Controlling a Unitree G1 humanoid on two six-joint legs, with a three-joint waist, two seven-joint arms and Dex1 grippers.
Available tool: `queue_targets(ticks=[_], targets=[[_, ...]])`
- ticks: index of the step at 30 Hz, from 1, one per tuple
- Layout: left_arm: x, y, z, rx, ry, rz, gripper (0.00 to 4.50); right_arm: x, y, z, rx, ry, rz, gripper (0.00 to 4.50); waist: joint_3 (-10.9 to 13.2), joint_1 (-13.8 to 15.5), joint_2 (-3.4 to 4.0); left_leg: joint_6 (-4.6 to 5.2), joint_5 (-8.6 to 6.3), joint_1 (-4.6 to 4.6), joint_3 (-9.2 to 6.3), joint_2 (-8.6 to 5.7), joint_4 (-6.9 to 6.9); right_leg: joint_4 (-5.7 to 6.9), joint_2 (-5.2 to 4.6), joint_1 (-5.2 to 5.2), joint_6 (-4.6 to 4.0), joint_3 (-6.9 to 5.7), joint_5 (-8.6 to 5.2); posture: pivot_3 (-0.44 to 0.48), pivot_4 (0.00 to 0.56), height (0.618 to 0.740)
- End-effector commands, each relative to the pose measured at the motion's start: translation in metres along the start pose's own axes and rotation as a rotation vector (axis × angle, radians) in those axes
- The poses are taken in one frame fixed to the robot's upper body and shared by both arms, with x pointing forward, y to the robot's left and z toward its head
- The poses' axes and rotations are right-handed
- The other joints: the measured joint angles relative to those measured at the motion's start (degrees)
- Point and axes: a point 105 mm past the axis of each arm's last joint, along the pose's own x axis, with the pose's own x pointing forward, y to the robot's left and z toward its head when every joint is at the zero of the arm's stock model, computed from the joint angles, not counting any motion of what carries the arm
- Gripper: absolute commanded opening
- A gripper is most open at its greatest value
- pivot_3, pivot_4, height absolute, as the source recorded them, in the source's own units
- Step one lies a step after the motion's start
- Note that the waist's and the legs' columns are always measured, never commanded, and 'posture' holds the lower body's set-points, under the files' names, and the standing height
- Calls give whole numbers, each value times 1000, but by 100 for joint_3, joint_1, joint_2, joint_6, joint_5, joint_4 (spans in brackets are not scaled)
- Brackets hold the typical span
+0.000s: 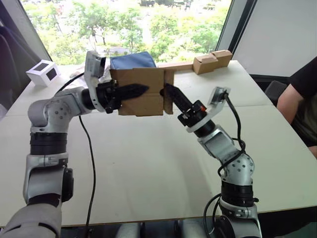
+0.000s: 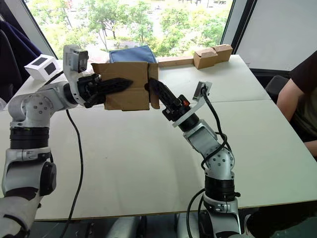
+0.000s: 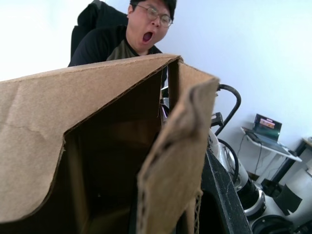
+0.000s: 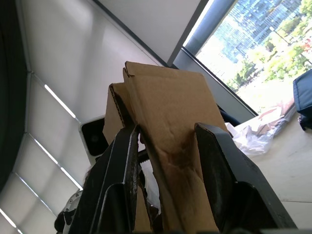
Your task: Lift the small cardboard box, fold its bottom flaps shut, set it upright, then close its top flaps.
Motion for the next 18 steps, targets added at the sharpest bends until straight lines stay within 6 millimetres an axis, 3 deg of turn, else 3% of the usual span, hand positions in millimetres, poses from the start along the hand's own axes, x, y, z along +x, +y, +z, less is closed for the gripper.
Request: queue_targets(ticks=[1, 12, 18], targets=[[4, -3, 11, 33, -32, -20, 0, 4, 21, -3, 13, 8, 88, 1834, 0, -1, 0, 0, 0, 0, 0, 0, 0, 0, 0, 0, 0, 0, 0, 0, 150, 737], [7, 0, 11, 27, -47, -23, 0, -1, 23, -8, 31, 12, 88, 1834, 0, -4, 0, 0, 0, 0, 0, 0, -1, 0, 1, 0, 0, 0, 0, 0, 150, 737], [9, 0, 10, 25, -50, -25, 0, 7, 23, -11, 35, -6, 82, 1834, 0, -6, 0, 0, 0, 0, 0, 0, -1, 0, 1, -1, 0, 0, 0, 0, 150, 737]])
